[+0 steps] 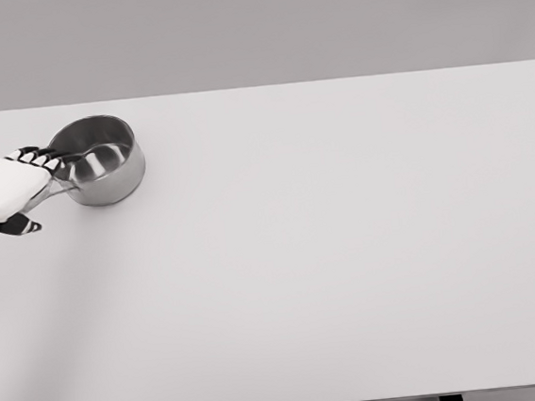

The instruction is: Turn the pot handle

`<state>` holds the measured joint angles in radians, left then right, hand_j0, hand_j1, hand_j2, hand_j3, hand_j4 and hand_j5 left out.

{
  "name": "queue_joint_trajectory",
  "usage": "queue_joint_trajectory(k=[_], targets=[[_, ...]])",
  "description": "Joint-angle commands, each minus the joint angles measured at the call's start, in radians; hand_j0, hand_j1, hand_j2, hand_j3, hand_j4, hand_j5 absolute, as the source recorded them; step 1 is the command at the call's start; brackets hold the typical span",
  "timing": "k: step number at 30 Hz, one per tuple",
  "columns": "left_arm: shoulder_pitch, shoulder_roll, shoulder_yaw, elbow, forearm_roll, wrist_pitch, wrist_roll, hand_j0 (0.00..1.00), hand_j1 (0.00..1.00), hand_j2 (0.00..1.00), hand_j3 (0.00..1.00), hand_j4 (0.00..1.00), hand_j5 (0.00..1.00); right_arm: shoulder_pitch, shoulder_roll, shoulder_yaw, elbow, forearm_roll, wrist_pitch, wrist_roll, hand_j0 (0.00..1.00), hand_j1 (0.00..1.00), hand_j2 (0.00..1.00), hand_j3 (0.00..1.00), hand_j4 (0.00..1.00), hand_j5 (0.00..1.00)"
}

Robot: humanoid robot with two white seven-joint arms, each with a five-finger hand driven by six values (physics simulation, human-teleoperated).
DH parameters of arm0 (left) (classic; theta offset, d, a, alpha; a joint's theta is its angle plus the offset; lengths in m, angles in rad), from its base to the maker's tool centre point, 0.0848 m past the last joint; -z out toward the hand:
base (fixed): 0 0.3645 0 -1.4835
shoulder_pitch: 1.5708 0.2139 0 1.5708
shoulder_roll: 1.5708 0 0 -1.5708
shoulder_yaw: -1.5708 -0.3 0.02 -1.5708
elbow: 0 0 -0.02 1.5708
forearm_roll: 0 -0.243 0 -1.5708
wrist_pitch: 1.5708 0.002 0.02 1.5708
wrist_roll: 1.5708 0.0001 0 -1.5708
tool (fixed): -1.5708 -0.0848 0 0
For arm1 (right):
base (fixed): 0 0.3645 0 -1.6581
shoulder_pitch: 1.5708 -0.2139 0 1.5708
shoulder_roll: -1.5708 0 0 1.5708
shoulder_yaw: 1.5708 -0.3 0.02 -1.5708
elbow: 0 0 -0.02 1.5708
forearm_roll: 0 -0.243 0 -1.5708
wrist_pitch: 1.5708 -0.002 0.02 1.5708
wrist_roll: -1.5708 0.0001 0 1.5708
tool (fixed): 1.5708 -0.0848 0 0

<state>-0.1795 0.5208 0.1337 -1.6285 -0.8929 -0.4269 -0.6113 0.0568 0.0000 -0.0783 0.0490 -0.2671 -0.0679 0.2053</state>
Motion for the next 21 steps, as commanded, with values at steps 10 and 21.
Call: queue_joint_trajectory(k=[10, 21], targets=[[-0.003, 0.021, 0.037, 0.039, 0.003, 0.002, 0.0, 1.0, 1.0, 1.0, 1.0, 1.0, 1.0, 0.0, 0.0, 0.0, 0.0, 0.0, -0.001, 0.0, 1.0, 1.0, 1.0, 1.0, 1.0, 1.0], [-0.029, 0.022, 0.037, 0.072, 0.003, 0.005, 0.001, 1.0, 1.0, 1.0, 1.0, 1.0, 1.0, 0.0, 0.0, 0.0, 0.0, 0.0, 0.0, 0.0, 1.0, 1.0, 1.0, 1.0, 1.0, 1.0]])
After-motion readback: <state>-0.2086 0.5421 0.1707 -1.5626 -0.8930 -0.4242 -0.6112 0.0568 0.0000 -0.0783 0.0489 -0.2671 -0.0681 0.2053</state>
